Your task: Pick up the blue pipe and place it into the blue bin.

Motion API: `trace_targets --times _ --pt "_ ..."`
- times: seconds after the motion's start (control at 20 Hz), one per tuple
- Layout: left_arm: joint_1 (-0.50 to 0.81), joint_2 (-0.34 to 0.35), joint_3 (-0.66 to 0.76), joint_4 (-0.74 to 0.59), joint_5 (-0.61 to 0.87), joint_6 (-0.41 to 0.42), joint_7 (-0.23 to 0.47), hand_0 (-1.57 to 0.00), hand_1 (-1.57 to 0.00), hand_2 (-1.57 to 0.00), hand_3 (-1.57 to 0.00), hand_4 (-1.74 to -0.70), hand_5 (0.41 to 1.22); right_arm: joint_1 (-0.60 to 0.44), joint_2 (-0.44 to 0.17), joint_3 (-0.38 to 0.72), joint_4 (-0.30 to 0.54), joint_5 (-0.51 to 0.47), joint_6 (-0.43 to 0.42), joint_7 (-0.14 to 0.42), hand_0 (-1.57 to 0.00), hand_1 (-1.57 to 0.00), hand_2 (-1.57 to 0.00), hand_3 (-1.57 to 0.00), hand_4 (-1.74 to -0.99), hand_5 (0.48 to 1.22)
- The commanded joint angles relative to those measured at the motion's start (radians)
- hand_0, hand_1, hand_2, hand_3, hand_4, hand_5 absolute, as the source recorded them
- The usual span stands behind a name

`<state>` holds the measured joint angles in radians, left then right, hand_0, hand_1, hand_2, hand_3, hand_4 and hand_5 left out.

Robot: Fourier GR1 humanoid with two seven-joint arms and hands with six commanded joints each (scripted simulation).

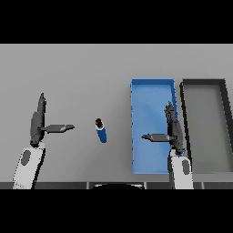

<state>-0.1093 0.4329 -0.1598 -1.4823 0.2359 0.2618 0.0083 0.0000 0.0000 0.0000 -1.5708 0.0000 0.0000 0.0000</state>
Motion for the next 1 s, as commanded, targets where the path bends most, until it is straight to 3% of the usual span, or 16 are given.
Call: trace_targets --times 0.0,0.25,0.3,0.4,0.7,0.95 --pt "-0.001 0.001 0.002 0.002 0.002 -0.001 -0.004 0.0 0.0 0.0 0.0 -1.07 0.591 -0.002 0.002 0.001 0.001 0.001 -0.002 0.001 0.0 0.0 0.0 0.0 -1.225 0.617" --pt "-0.007 0.013 0.018 0.023 0.014 -0.019 -0.014 0.0 0.0 0.0 0.0 -1.07 0.591 -0.024 0.021 0.013 0.013 0.018 -0.019 0.01 0.0 0.0 0.0 0.0 -1.225 0.617" --pt "-0.005 0.094 -0.014 0.012 0.024 -0.165 -0.061 0.0 0.0 0.0 0.0 -1.07 0.591 0.004 -0.023 0.048 -0.015 0.063 0.012 -0.047 0.0 0.0 0.0 0.0 -1.225 0.617" --pt "0.0 0.184 -0.032 0.021 0.041 -0.317 -0.106 0.0 0.0 0.0 0.0 -1.07 0.589 0.053 -0.071 0.095 -0.07 0.12 0.04 -0.072 0.0 0.0 0.0 0.0 -1.225 0.618" --pt "-0.005 0.231 -0.045 0.022 0.062 -0.421 -0.131 0.0 0.0 0.0 0.0 -1.08 0.604 0.065 -0.085 0.132 -0.117 0.197 0.015 -0.004 0.0 0.0 0.0 0.0 -1.186 0.601" --pt "0.045 0.252 -0.117 -0.065 0.066 -0.534 -0.16 0.0 0.0 0.0 0.0 -1.1 0.554 0.058 -0.098 0.132 -0.095 0.193 0.032 -0.042 0.0 0.0 0.0 0.0 -1.198 0.607"
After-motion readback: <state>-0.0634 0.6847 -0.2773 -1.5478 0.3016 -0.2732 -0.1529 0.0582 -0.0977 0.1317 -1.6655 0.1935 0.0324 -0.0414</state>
